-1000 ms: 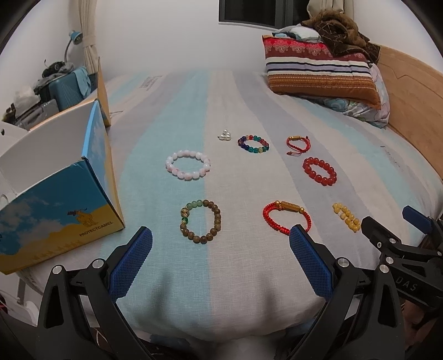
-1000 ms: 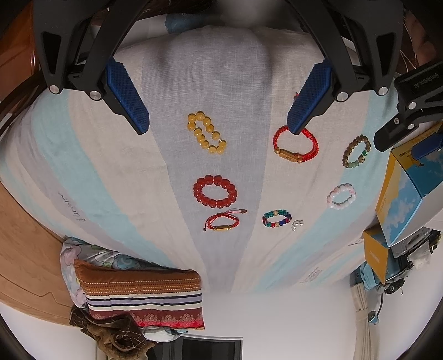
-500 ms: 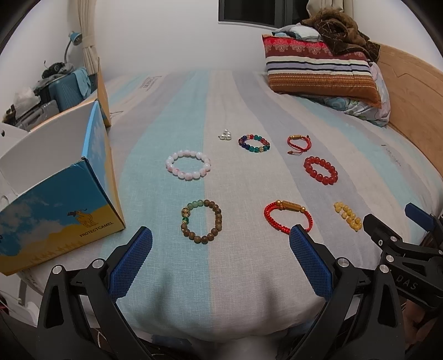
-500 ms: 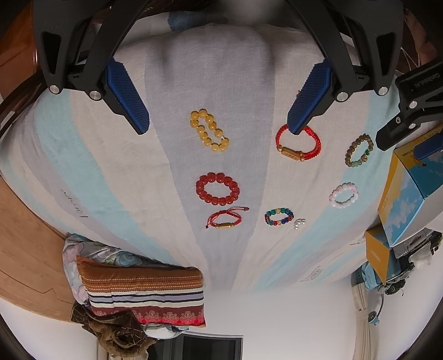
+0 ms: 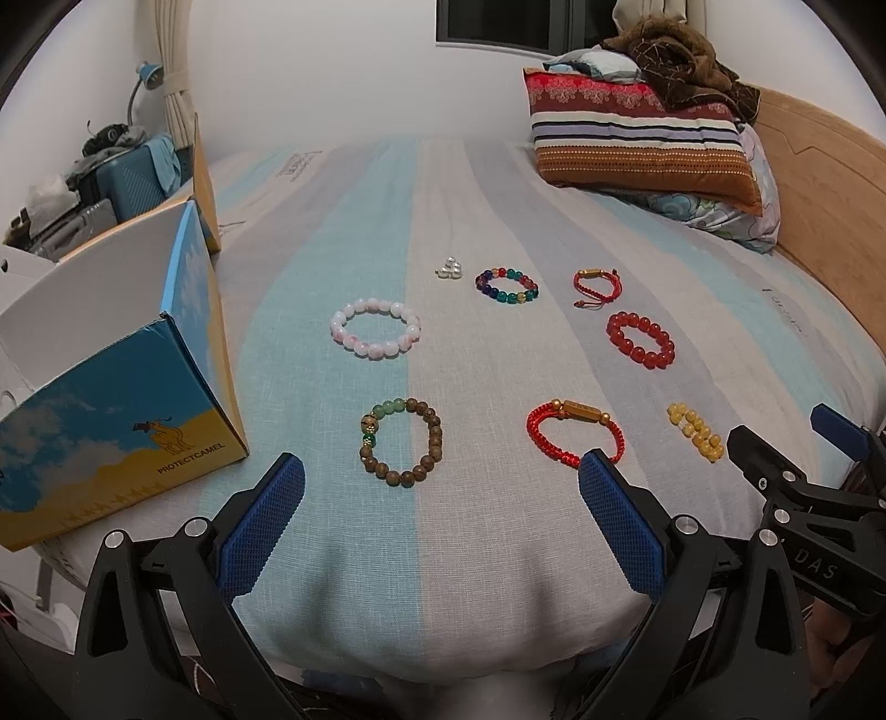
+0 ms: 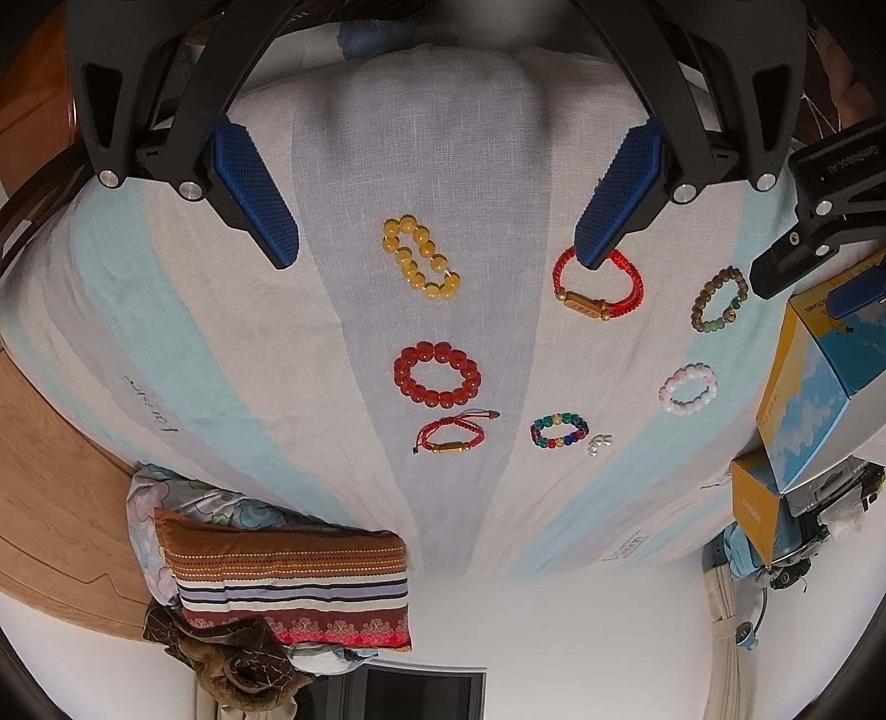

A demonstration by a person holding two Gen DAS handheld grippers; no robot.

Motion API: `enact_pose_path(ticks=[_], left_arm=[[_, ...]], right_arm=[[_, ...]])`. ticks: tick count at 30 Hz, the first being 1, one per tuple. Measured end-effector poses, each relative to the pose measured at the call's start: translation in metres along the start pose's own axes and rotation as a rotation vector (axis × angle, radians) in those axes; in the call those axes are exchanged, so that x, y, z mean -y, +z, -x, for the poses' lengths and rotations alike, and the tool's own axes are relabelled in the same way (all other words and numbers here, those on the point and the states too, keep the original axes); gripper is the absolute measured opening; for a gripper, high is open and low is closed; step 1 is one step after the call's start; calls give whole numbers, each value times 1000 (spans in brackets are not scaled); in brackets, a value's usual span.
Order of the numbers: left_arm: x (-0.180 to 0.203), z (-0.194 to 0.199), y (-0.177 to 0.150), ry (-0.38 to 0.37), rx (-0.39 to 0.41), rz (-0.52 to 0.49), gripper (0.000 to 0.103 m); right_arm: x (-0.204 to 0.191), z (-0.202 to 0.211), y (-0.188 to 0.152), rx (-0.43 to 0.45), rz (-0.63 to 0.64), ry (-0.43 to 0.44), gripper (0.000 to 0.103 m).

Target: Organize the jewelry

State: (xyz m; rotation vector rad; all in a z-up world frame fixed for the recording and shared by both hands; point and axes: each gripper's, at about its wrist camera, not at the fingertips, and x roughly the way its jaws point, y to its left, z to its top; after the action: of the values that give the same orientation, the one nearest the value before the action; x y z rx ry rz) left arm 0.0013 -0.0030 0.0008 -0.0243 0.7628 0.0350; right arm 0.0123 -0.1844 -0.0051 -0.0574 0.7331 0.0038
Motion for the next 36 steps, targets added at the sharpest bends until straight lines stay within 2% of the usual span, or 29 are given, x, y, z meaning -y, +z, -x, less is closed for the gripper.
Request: enact_pose_path(ticks=[19, 27, 33, 36], left_arm=[[-1, 0, 6, 5, -3, 3, 97], [-4, -9, 52, 14, -11, 14, 97], [-7, -51, 86, 10, -78, 25, 97], [-9, -80, 98, 7, -132, 29, 97]], right_arm=[[-1, 2, 6, 5, 5, -5, 96], [6, 3, 57, 17, 2, -14, 96], [5, -36, 96, -45, 29, -42, 96], [5, -73, 110, -109, 22, -37, 96]])
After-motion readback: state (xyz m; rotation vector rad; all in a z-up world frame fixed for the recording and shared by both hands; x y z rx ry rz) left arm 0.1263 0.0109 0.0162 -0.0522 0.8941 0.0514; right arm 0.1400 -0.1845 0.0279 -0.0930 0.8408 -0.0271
